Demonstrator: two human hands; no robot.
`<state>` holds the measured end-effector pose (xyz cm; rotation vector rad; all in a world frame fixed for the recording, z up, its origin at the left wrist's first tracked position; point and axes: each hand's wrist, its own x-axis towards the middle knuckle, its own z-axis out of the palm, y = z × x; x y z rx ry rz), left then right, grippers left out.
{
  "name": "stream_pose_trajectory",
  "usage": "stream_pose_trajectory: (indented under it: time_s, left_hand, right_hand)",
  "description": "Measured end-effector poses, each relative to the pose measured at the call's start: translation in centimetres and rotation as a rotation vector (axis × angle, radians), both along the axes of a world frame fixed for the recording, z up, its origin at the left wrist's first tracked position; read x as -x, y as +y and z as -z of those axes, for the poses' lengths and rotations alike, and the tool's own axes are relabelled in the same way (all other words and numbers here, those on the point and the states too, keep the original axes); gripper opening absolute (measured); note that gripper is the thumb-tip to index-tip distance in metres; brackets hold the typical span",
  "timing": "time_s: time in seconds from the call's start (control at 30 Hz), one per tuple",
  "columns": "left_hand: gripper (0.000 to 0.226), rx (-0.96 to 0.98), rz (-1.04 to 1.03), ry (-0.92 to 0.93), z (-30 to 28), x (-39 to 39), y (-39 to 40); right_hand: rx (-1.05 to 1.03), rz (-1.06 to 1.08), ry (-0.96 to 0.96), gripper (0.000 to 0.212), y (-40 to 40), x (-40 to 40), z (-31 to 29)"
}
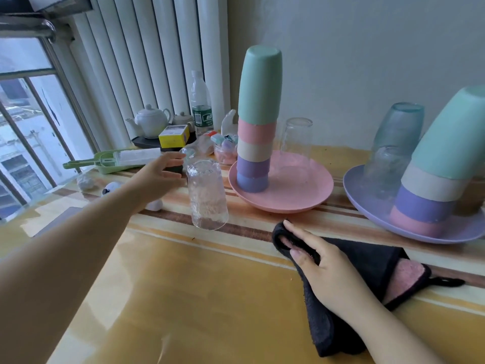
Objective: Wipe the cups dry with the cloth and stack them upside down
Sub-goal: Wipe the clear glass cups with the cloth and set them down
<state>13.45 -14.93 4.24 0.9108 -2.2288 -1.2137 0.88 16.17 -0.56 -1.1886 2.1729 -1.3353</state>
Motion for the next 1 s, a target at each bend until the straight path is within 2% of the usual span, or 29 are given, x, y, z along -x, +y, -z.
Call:
stream_pose_trajectory:
  time_s: [0.2,0.33,0.43,0.57,0.83,0.93,1.0]
  left_hand:
    - [0.078,0.002,0.260,-0.161,-1.3,2.3,-1.0]
    - [0.061,0.069,0.305,-0.230,-1.6,3.3,-1.6]
    - [0.057,0.098,0.293,-0.203,-1.5,3.7,-2.5]
    - [0.057,0.087,0.237,-0.059,-1.6,4.8,-3.9]
    - [0.051,-0.008,0.291,-0.057,-0.1,7.7,-4.8]
    - [0.040,-0.125,0.265,-0.029,-0.1,7.5,-4.5]
    - [0.047,-0.066,0.258,-0.028,-0.2,6.7,-3.8]
  right_hand:
    - [-0.052,-0.023,0.002,0.045,-2.4,0.2,-1.6]
    - [0.038,0.044,-0.034,0.045,-5.1,0.8,-1.7]
    - [0.100,0.091,-0.070,0.044,-6.1,0.6,-0.4]
    - [0.148,0.117,-0.075,0.046,-6.1,0.6,0.7]
    - [0.131,0.092,-0.049,0.046,-5.9,0.8,1.3]
    - [0.129,0.095,-0.041,0.046,-6.0,0.7,1.3]
    - [0.129,0.096,-0.031,0.046,-6.0,0.7,1.1]
